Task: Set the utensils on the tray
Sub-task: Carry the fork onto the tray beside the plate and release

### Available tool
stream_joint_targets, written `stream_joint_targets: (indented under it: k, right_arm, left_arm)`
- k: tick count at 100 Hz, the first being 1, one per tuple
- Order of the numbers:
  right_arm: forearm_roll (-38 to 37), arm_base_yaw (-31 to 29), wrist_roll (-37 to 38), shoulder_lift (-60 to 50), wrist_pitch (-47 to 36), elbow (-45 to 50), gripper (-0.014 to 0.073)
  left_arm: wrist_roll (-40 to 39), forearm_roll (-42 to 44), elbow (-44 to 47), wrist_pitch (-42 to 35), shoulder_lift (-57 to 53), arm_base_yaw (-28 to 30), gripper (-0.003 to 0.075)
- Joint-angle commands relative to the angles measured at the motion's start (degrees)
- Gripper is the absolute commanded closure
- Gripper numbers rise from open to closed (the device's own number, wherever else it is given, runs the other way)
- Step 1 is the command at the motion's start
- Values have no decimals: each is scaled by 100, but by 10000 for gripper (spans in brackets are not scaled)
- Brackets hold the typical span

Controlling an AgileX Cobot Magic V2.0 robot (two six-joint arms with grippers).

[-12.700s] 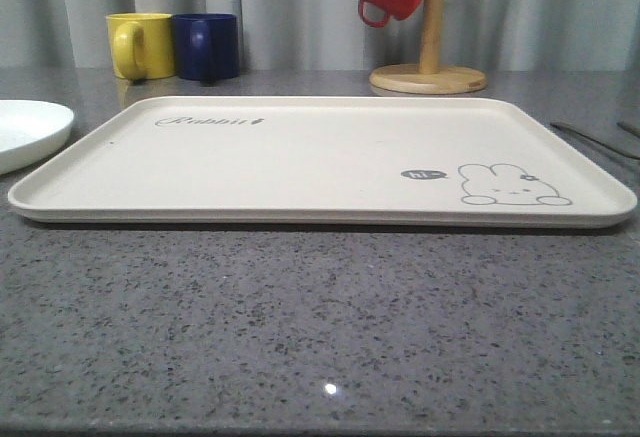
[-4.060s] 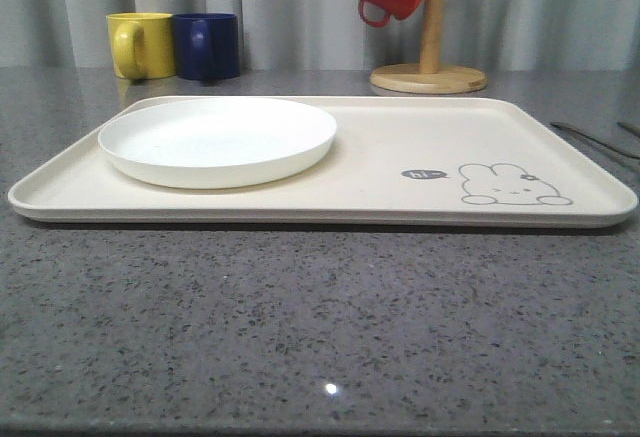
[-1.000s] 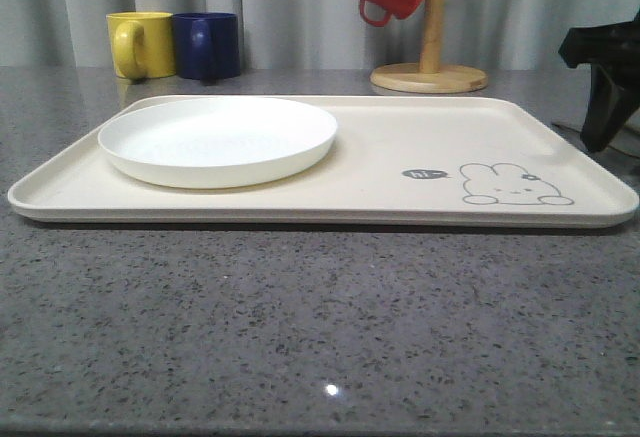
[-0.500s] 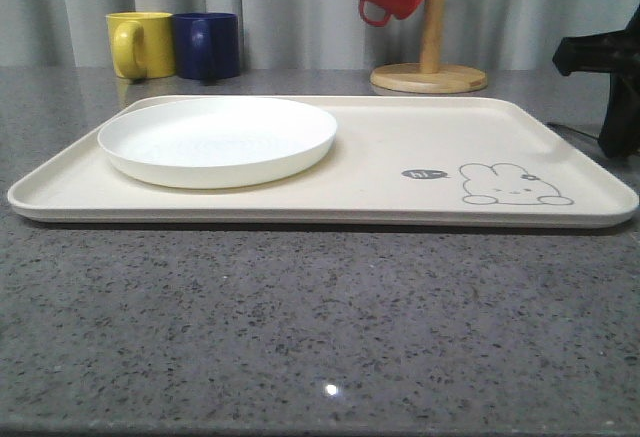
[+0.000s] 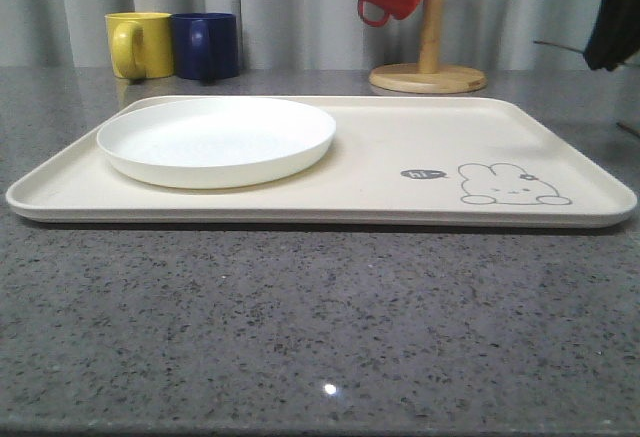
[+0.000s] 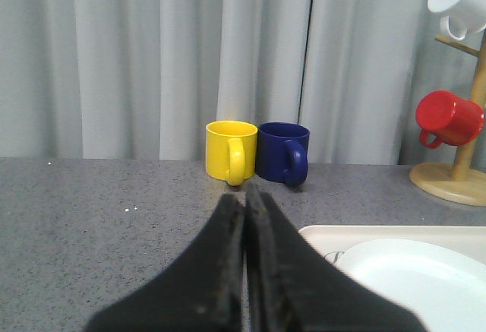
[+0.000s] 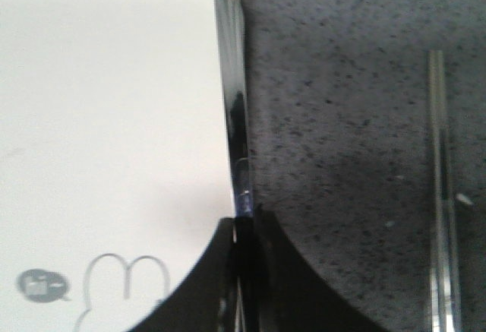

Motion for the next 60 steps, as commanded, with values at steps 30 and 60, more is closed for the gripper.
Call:
stream_joint_targets:
  k: [30,60]
  right_arm:
    - [-1613,1872,2929,44,-860,-277,621]
    - [-2469,2485,3963,877,-746,-871,621]
  left_arm:
    - [-7,-29,-157,-415,31,-28,738]
    - [-7,-29,-157,-415,31,-28,738]
